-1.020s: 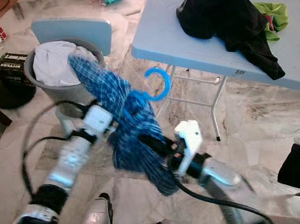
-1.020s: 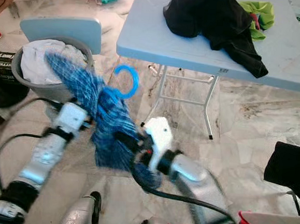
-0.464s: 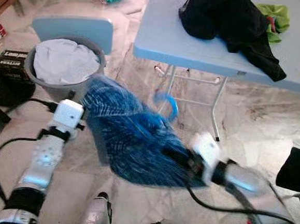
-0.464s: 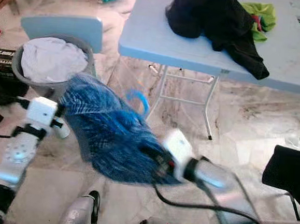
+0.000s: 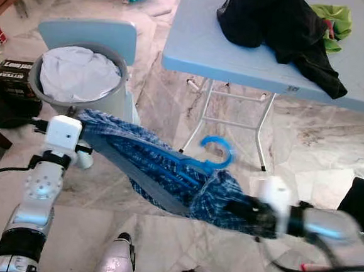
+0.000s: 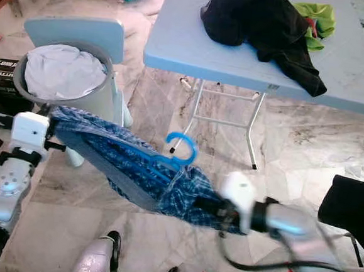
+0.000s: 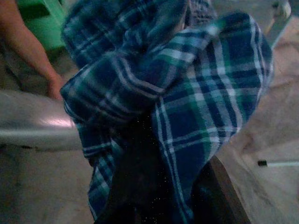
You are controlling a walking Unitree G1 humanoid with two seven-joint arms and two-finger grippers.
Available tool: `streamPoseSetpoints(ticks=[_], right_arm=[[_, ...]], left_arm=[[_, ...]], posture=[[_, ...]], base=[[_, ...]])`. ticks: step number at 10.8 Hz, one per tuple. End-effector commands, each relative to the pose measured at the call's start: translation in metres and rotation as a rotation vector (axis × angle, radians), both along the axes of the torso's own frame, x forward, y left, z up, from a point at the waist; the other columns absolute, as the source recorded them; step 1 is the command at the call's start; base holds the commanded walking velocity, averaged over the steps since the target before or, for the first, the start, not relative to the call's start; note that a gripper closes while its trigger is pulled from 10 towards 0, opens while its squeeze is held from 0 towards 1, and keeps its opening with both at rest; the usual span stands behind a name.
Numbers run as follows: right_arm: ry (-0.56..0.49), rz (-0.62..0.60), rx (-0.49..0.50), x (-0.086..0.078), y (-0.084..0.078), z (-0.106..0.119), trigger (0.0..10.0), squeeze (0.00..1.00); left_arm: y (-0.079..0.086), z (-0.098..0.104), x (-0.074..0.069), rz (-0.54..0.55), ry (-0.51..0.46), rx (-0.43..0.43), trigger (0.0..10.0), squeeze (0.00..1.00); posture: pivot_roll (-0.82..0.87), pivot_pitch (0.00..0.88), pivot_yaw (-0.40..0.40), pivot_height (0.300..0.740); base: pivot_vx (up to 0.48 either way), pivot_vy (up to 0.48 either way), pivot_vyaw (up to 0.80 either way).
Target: Hang hanger
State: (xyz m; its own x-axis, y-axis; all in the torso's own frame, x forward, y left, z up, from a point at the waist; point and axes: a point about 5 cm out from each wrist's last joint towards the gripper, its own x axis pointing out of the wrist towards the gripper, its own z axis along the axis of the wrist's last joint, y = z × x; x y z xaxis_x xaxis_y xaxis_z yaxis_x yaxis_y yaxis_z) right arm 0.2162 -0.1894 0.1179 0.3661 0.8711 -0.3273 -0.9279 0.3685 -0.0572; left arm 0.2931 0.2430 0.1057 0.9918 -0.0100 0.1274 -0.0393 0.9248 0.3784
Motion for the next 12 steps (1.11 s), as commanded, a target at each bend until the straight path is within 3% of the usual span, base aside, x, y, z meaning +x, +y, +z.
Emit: streamPoseSetpoints(ticks=[1,4,5,6,8,9,11,12], right_arm=[[0.036,0.033,0.025,-0.005,-0.015,0.012,10.0,0.00],[0.108,0.184,0.114,-0.021,-0.022,0.035,10.0,0.00],[0.099,0.198,0.127,-0.020,-0.021,0.039,10.0,0.00],[0.070,0.141,0.258,-0.009,-0.014,0.052,10.0,0.00],[-0.070,-0.021,0.320,0.018,0.004,0.055,10.0,0.00],[-0.173,-0.201,0.277,0.042,0.016,0.046,10.0,0.00],[-0.262,-0.335,0.067,0.057,0.017,0.025,10.0,0.00],[-0.321,-0.354,-0.056,0.060,0.014,0.012,10.0,0.00]], left_arm=[[0.030,0.001,-0.002,0.157,0.009,-0.083,0.0,0.00],[0.054,-0.018,-0.006,0.341,0.106,-0.316,0.0,0.00],[0.055,-0.019,-0.007,0.345,0.112,-0.324,0.0,0.00],[0.041,-0.024,-0.004,0.266,0.152,-0.264,0.0,0.00],[-0.007,-0.045,-0.003,0.013,0.289,-0.176,0.0,0.00],[-0.051,-0.059,-0.015,-0.266,0.373,-0.038,10.0,1.00],[-0.075,-0.061,-0.030,-0.497,0.414,0.045,10.0,1.00],[-0.084,-0.061,-0.045,-0.662,0.458,0.146,10.0,1.00]], posture=[[0.03,0.169,-0.083,0.740],[0.03,0.167,-0.082,0.740],[0.03,0.167,-0.082,0.740],[0.03,0.167,-0.083,0.740],[0.04,0.166,-0.087,0.740],[0.04,0.169,-0.087,0.740],[0.05,0.187,-0.084,0.740],[0.06,0.194,-0.082,0.740]], base=[[0.000,0.000,0.00],[0.000,0.000,0.00],[0.000,0.000,0.00],[0.000,0.000,0.00],[0.000,0.000,0.00],[0.000,0.000,0.00],[0.000,0.000,0.00],[0.000,0.000,0.00]])
